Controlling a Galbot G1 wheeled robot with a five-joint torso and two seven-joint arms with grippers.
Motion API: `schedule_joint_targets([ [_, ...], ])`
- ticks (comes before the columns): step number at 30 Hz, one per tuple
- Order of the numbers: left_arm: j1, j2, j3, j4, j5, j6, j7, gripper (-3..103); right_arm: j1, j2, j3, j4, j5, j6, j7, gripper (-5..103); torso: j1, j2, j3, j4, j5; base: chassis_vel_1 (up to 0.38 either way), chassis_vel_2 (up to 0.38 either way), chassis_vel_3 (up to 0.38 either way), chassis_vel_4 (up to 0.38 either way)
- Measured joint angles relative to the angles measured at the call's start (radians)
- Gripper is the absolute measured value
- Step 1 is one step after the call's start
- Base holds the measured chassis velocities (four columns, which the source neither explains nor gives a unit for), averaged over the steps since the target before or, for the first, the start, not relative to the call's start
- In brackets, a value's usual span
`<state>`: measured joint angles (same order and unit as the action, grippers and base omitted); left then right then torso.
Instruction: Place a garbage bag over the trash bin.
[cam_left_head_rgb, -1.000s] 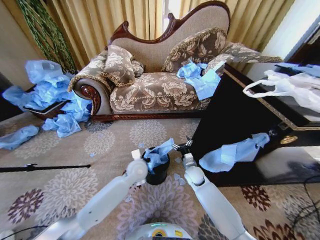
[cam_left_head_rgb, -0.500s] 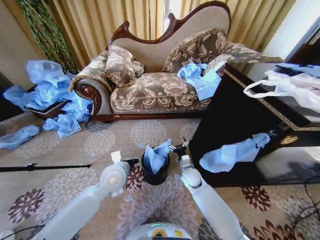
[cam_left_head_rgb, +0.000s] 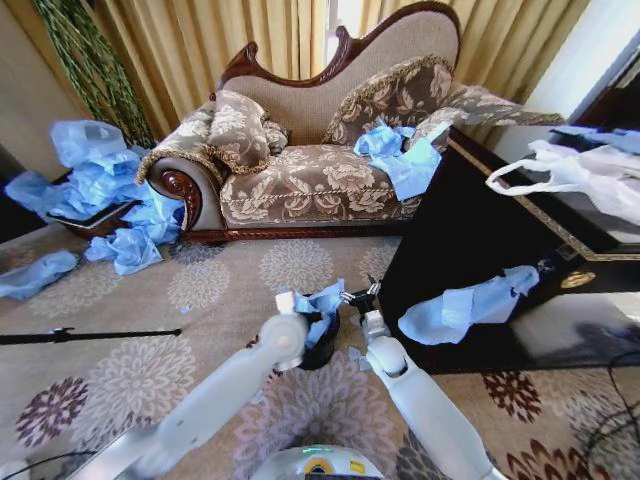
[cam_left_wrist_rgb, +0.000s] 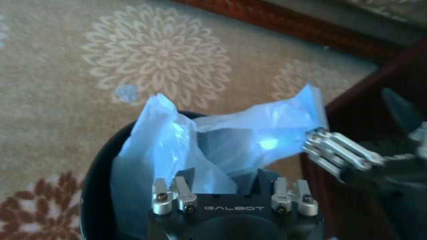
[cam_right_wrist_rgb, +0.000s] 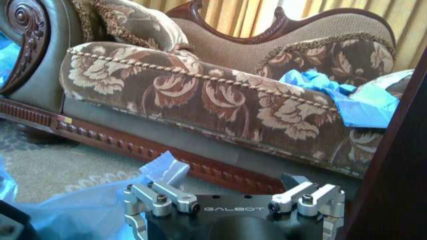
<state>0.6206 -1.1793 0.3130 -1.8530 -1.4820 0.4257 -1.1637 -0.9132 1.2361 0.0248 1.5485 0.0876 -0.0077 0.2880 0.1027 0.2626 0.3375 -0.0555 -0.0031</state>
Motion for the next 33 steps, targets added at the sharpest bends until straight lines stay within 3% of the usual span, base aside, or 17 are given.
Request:
schedule_joint_targets([
  [2,-0.019,-0.008,0.013,0.035,-0.001,-0.014,-0.027,76,0.002,0.0,0.002,-0.007,0.0,0.004,-0.001,100,0.0,0.0,0.0,0.0003,-0.0003,0.0,0.0,0.0,0.0],
  [21,-0.053,-0.075,0.027,0.234,0.014,-0.077,-0.057,81,0.006,0.014,-0.001,-0.035,-0.006,0.021,-0.009,100,0.0,0.0,0.0,0.0001,-0.0003,0.0,0.0,0.0,0.0],
  [23,-0.054,-0.076,0.029,0.236,0.014,-0.079,-0.057,78,0.006,0.013,-0.001,-0.034,-0.006,0.021,-0.009,100,0.0,0.0,0.0,0.0001,-0.0003,0.0,0.0,0.0,0.0],
  [26,-0.057,-0.071,0.039,0.249,0.007,-0.097,-0.058,62,0.003,0.011,0.001,-0.029,-0.006,0.021,-0.009,100,0.0,0.0,0.0,0.0001,-0.0004,0.0,0.0,0.0,0.0],
  [29,-0.053,-0.061,0.039,0.245,-0.007,-0.106,-0.058,57,0.002,0.013,0.003,-0.028,-0.007,0.023,-0.008,100,0.0,0.0,0.0,0.0004,-0.0003,0.0,0.0,0.0,0.0],
  [33,-0.047,-0.052,0.037,0.23,-0.025,-0.111,-0.061,41,0.002,0.014,0.004,-0.028,-0.007,0.024,-0.008,100,0.0,0.0,0.0,0.0002,-0.0003,0.0,0.0,0.0,0.0],
])
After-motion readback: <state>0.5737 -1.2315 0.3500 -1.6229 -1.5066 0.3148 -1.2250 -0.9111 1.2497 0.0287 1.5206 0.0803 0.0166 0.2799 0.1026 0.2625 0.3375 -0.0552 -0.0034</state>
